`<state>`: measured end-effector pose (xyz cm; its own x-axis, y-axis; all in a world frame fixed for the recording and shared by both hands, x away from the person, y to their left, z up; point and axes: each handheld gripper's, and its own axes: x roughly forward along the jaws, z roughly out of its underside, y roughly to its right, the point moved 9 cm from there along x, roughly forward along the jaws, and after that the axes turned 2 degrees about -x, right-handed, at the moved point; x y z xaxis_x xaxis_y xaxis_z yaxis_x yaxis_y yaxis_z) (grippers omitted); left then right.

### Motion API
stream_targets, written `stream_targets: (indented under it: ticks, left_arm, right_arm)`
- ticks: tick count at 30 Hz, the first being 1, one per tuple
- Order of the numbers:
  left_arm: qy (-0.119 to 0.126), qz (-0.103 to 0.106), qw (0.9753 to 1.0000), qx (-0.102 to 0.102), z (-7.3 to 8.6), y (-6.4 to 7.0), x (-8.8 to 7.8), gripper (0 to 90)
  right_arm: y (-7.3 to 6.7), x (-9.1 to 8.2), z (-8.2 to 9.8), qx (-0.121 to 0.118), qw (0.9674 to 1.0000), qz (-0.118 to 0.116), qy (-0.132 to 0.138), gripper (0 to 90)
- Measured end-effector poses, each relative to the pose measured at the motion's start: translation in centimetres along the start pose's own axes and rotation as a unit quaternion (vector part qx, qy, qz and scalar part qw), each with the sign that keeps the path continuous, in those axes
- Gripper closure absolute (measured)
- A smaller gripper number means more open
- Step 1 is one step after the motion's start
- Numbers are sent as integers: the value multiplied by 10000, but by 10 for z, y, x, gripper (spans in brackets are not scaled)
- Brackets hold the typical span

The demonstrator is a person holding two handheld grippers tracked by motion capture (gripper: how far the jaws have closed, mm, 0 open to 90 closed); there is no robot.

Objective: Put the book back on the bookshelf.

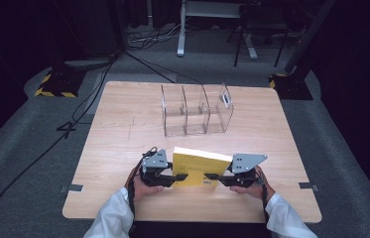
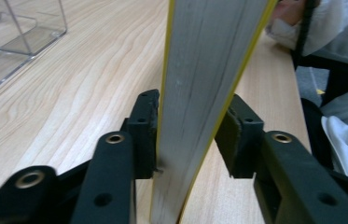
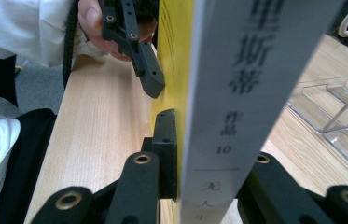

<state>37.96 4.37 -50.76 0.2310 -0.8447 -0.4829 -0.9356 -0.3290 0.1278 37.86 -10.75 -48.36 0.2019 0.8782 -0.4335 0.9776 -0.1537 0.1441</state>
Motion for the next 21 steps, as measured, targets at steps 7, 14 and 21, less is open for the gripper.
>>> stream_targets:
  ticks: [7,14,21]
  left_arm:
    - [-198,-609,9979,-114,12,-12,-17,425]
    - [-552,-1460,9872,-341,42,-26,-46,288]
    - [-914,-1943,9746,-630,73,-34,-66,194]
  right_arm:
    - [5,-7,4,99,9997,220,-51,759]
    - [23,-23,15,392,9969,682,-99,760]
    - [29,-37,21,491,9935,1013,-160,762]
